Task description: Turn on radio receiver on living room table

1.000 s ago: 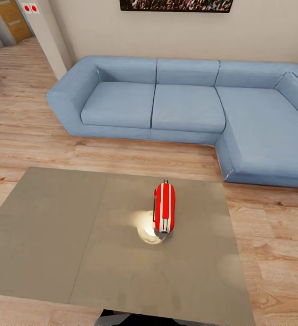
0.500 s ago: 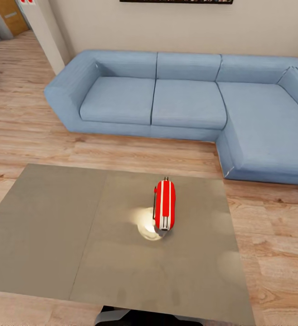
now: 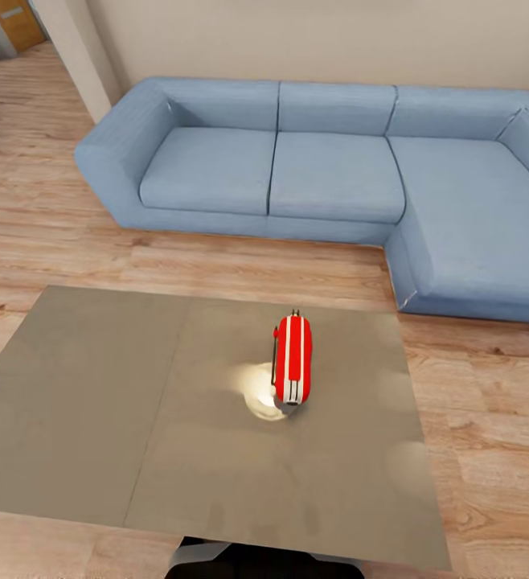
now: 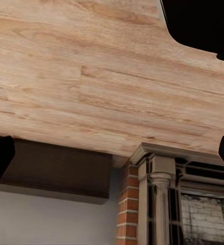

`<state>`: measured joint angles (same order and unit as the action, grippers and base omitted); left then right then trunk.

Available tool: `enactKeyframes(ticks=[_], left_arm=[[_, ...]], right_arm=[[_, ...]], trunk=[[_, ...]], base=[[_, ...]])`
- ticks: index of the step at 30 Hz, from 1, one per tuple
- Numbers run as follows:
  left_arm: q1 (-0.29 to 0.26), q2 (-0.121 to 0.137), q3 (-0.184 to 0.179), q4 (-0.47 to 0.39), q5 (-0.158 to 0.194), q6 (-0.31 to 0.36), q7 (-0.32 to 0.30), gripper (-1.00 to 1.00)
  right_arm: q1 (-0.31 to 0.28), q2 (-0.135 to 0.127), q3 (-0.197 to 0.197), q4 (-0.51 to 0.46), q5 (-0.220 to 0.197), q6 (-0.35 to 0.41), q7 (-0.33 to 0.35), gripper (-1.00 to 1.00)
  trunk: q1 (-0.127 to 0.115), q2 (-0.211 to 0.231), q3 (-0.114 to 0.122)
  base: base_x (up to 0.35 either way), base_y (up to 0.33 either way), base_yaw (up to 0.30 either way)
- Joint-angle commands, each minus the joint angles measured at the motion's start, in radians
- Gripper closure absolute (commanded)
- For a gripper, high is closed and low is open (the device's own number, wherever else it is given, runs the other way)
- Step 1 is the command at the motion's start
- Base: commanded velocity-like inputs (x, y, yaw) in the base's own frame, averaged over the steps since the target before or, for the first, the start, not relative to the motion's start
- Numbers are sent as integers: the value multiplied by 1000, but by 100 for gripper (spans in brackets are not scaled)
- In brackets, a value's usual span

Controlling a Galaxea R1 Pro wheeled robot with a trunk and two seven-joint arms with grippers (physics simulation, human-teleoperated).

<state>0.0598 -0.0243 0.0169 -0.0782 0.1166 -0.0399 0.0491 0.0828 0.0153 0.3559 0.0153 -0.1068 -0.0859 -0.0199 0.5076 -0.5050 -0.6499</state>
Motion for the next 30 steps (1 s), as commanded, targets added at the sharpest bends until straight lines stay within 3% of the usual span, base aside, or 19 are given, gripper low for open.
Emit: enactKeyframes(ticks=[1,21,30], left_arm=[[0,0,0,0,0,0,0,-100],[0,0,0,0,0,0,0,-100],[0,0,0,0,0,0,0,-100]], right_arm=[[0,0,0,0,0,0,0,-100],[0,-2,0,0,-2,0,0,-100],[0,-3,-1,0,-9,1,0,-100]], trunk=[[0,0,-2],[0,0,-34],[0,0,-37]], base=[[0,0,0],[0,0,0],[0,0,0]])
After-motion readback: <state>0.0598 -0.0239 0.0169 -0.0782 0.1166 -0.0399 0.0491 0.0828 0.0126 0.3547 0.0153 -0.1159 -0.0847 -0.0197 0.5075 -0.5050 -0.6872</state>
